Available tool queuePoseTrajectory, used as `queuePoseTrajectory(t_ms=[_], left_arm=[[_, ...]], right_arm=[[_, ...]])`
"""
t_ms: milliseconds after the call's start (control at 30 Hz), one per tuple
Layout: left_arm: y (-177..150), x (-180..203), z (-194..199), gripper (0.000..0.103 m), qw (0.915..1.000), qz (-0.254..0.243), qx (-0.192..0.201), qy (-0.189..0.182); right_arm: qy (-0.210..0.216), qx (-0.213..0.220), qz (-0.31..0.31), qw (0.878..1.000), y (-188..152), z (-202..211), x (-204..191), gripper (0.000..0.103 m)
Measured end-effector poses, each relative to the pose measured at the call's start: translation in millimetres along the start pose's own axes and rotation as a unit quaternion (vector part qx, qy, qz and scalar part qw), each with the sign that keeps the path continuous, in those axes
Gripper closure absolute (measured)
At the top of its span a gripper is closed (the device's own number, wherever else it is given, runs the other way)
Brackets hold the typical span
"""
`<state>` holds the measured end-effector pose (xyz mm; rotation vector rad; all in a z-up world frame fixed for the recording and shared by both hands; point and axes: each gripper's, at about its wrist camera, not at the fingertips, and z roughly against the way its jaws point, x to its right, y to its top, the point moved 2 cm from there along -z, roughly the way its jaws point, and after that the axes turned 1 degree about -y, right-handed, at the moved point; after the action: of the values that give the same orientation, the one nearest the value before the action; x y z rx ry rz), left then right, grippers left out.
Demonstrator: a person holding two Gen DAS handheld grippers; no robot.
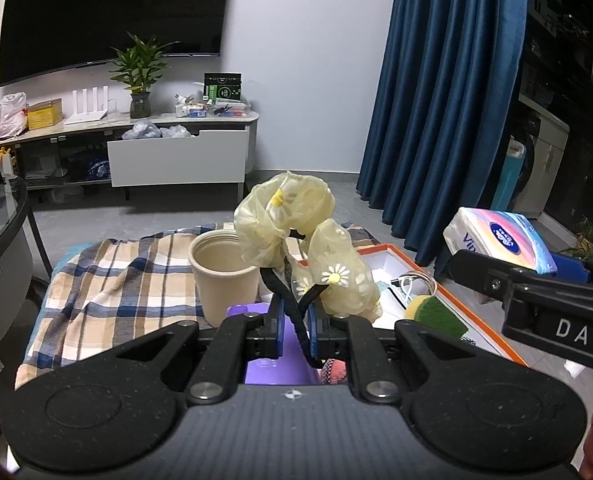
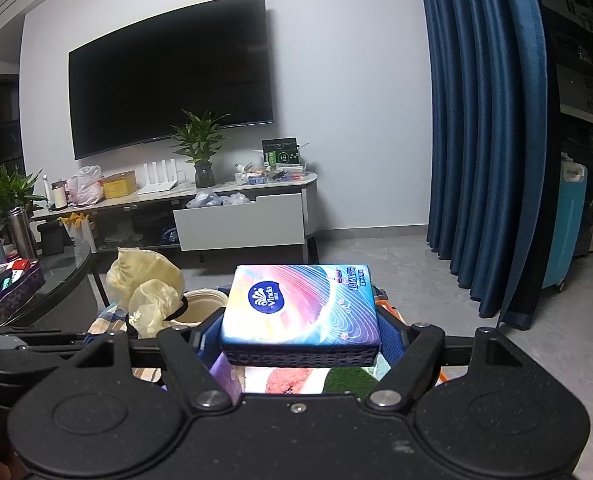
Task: Organize soft objects
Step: 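Carry the scrunchie and tissue pack with both grippers over the white box, then open both grippers to drop the scrunchie and tissue pack into the box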
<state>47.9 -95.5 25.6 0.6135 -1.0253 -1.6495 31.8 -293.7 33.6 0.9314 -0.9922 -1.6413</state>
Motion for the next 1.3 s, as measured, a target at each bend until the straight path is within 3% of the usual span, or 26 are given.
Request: queuePoseTrajectory(t_ms=[600, 1300], left_arm=[[-3, 18, -16, 0.088, 0.9995, -0.016, -0.013, -0.024], [-14, 46, -44, 0.088, 0.9967, -0.036, -0.045, -0.057]], right_arm=[[-0.026, -0.006, -0.009, 1.000, -2, -5, 15, 0.013], [-0.049, -0.030, -0.037, 0.998, -12, -30, 65, 0.013]])
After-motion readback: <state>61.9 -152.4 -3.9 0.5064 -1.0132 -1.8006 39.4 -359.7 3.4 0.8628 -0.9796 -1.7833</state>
